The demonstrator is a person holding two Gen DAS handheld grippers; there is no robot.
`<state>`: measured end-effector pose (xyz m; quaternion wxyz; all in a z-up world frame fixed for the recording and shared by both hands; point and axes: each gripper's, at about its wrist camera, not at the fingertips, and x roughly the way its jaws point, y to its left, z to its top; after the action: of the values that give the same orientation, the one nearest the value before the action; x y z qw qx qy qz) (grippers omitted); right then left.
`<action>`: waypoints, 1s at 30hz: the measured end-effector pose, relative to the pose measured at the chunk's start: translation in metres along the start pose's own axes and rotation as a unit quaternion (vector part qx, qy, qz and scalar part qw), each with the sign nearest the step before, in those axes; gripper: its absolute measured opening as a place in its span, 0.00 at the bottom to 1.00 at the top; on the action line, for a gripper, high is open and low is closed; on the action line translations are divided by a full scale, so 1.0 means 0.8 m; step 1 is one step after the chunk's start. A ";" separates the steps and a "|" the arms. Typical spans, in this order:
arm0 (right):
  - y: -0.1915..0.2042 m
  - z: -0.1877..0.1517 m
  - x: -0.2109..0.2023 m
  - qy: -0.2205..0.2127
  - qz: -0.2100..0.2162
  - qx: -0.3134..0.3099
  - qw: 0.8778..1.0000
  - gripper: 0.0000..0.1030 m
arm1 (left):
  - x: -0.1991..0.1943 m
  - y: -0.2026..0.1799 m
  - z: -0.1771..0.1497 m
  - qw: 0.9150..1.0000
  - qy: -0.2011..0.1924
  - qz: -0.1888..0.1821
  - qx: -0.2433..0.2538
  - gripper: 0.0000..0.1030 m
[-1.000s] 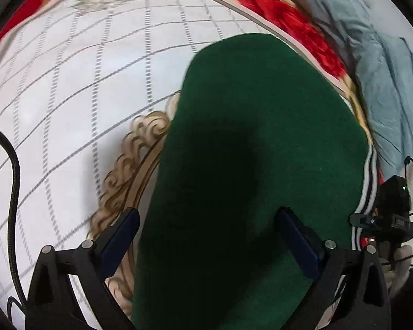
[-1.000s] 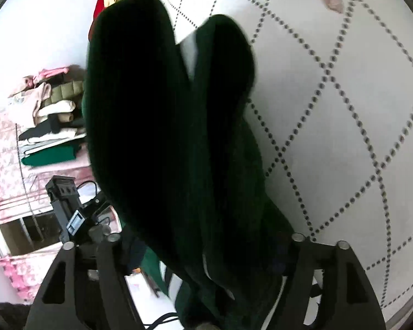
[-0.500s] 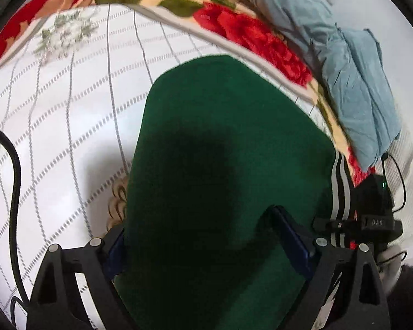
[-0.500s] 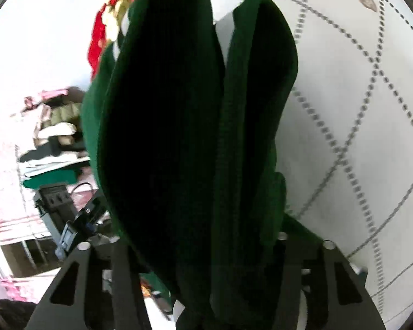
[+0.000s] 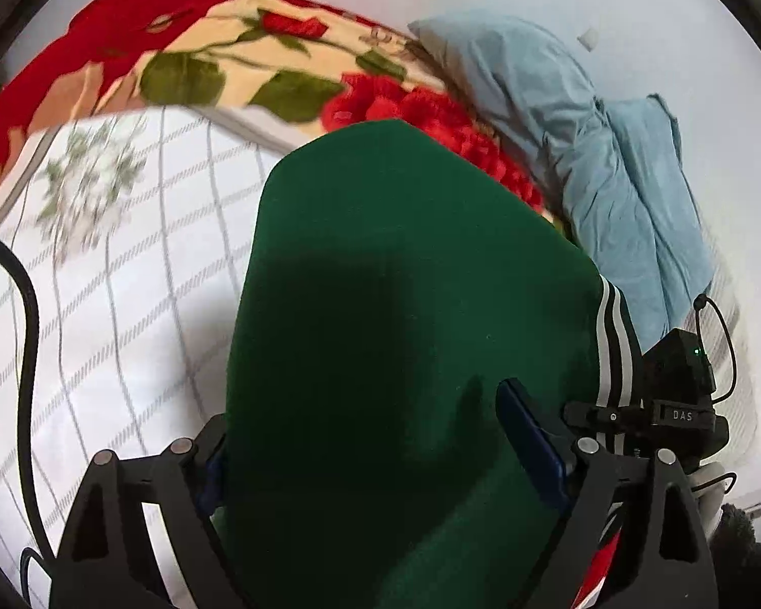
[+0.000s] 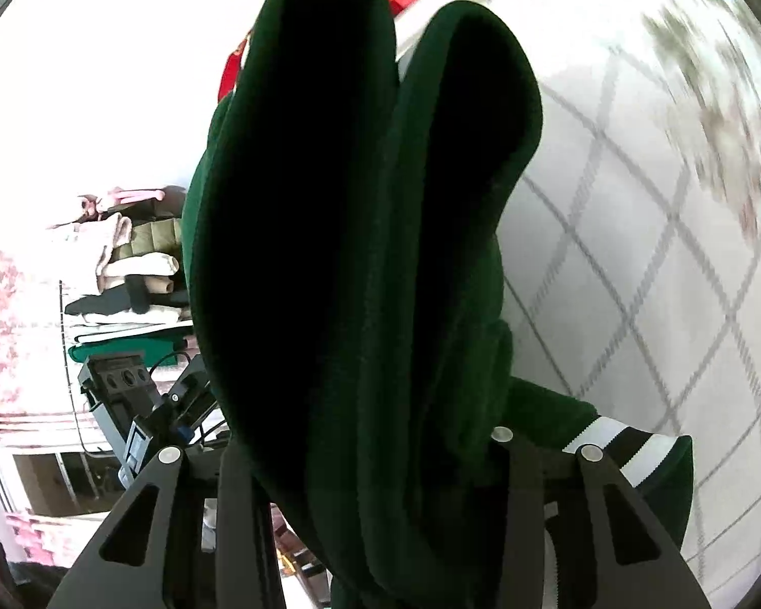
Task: Fold large clothes
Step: 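Grasp the green bundle with both grippers and lift it off the sheet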
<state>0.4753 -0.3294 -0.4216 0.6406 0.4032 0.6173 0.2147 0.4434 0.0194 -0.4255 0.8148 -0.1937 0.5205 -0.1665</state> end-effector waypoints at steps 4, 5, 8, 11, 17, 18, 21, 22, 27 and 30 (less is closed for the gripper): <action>0.034 0.085 -0.022 -0.007 -0.006 -0.016 1.000 0.44 | 0.007 0.003 0.056 1.000 -0.014 -0.002 0.004 0.87; 0.042 0.104 -0.022 -0.007 -0.007 -0.019 1.000 0.44 | 0.013 0.006 0.076 1.000 -0.019 -0.002 0.004 0.87; 0.060 0.179 -0.015 -0.006 -0.012 -0.027 1.000 0.44 | 0.036 0.010 0.125 1.000 -0.028 0.006 0.007 0.87; 0.074 0.261 0.006 -0.001 -0.015 -0.031 0.999 0.44 | 0.062 0.021 0.168 0.999 -0.035 0.014 0.005 0.87; 0.077 0.379 0.077 0.022 -0.038 -0.037 0.998 0.44 | 0.135 0.069 0.218 0.999 -0.010 0.029 -0.018 0.87; 0.071 0.394 0.089 0.028 -0.046 -0.034 0.998 0.43 | 0.150 0.078 0.220 0.999 0.001 0.036 -0.020 0.87; 0.050 0.415 0.115 0.038 -0.073 -0.025 0.996 0.44 | 0.178 0.089 0.219 0.998 0.023 0.067 -0.001 0.87; 0.047 0.423 0.119 0.040 -0.073 -0.021 0.996 0.44 | 0.185 0.092 0.218 0.997 0.030 0.071 0.005 0.87; 0.034 0.416 0.123 0.035 -0.118 -0.037 0.992 0.56 | 0.186 0.086 0.211 0.994 0.041 0.094 0.024 0.87; 0.054 0.403 0.117 0.007 -0.181 -0.062 0.982 0.63 | 0.173 0.074 0.205 0.989 0.036 0.137 0.035 0.88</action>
<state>0.8091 -0.3129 -0.4733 0.6884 0.2431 0.6697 0.1361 0.6530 0.0285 -0.5003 0.8169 -0.0858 0.5650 -0.0780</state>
